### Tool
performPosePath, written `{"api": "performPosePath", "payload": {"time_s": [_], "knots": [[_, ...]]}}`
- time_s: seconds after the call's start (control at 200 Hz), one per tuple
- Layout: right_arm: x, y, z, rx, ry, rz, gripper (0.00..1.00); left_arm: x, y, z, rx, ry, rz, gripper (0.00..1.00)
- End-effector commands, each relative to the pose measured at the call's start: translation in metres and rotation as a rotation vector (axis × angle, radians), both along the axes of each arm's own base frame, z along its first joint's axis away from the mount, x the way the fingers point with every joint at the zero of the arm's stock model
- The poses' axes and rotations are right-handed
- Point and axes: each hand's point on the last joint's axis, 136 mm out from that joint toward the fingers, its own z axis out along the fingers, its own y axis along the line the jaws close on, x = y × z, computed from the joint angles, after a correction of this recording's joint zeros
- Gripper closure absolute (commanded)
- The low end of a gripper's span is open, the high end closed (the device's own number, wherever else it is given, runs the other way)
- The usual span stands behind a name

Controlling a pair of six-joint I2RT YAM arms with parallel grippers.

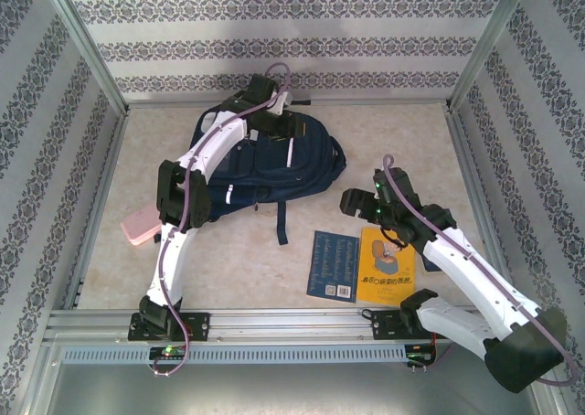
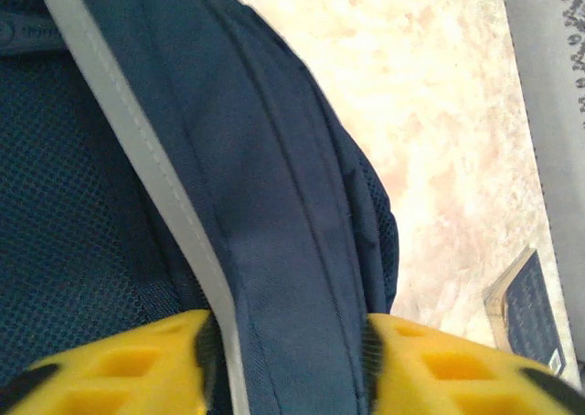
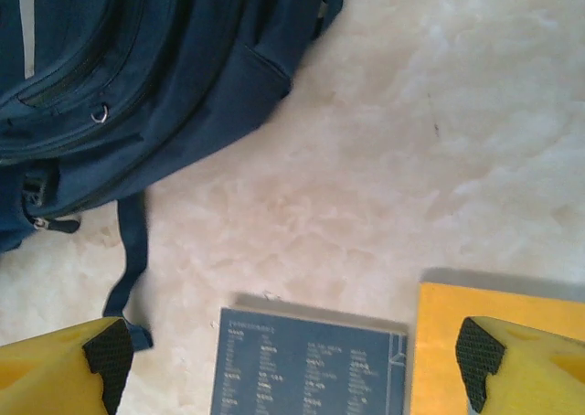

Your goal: Pack the student bag

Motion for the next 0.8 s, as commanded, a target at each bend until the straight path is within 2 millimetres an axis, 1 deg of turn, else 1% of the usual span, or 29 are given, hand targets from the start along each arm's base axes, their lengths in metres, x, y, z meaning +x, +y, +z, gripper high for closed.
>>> {"api": "performPosePath", "payload": {"time_s": [0.0,0.03,0.075,0.165,0.175,0.21,0.24,0.29,0.345,0.365,0.4,0.44,0.52,0.59,0.655,0.7,0.754,0.794], "knots": [[-0.012,-0.021,0.012,-0.120,0.002,-0.038,0.07,-0.012,0.006,0.045,-0.024,-0.062,-0.012,0.43],[-0.013,-0.027,0.014,-0.149,-0.001,-0.052,0.07,-0.016,0.010,0.050,-0.016,-0.070,-0.011,0.42],[-0.014,-0.036,0.016,-0.175,-0.009,-0.086,0.06,-0.024,0.018,0.066,-0.011,-0.099,-0.001,0.40],[-0.013,-0.043,0.021,-0.197,-0.039,-0.112,0.06,-0.036,0.040,0.089,-0.001,-0.149,0.053,0.35],[-0.013,-0.044,0.021,-0.199,-0.041,-0.114,0.06,-0.037,0.043,0.087,0.004,-0.149,0.061,0.35],[-0.012,-0.045,0.023,-0.206,-0.055,-0.118,0.06,-0.042,0.054,0.095,0.012,-0.169,0.094,0.32],[-0.011,-0.044,0.024,-0.205,-0.064,-0.116,0.06,-0.046,0.066,0.099,0.030,-0.183,0.132,0.30],[-0.010,-0.039,0.024,-0.185,-0.074,-0.097,0.06,-0.049,0.092,0.102,0.076,-0.197,0.221,0.25],[-0.009,-0.027,0.022,-0.142,-0.079,-0.054,0.06,-0.052,0.129,0.097,0.139,-0.188,0.339,0.21],[-0.009,-0.024,0.021,-0.131,-0.078,-0.040,0.06,-0.052,0.143,0.092,0.169,-0.175,0.385,0.20],[-0.008,-0.016,0.019,-0.107,-0.073,-0.012,0.06,-0.053,0.176,0.083,0.219,-0.143,0.480,0.18],[-0.008,-0.006,0.016,-0.083,-0.067,0.027,0.06,-0.056,0.211,0.068,0.255,-0.086,0.585,0.16],[-0.011,0.015,0.011,-0.031,-0.048,0.113,0.07,-0.061,0.278,0.032,0.262,0.033,0.770,0.15],[-0.015,0.032,0.009,0.012,-0.035,0.179,0.07,-0.068,0.330,-0.002,0.280,0.122,0.890,0.15],[-0.020,0.046,0.009,0.043,-0.031,0.231,0.07,-0.070,0.363,-0.028,0.274,0.181,0.934,0.15],[-0.023,0.053,0.009,0.061,-0.032,0.260,0.07,-0.073,0.384,-0.046,0.300,0.226,0.963,0.14],[-0.028,0.061,0.011,0.078,-0.035,0.295,0.07,-0.075,0.401,-0.066,0.307,0.282,0.962,0.14],[-0.030,0.064,0.011,0.085,-0.034,0.303,0.07,-0.080,0.413,-0.081,0.336,0.333,0.962,0.14]]}}
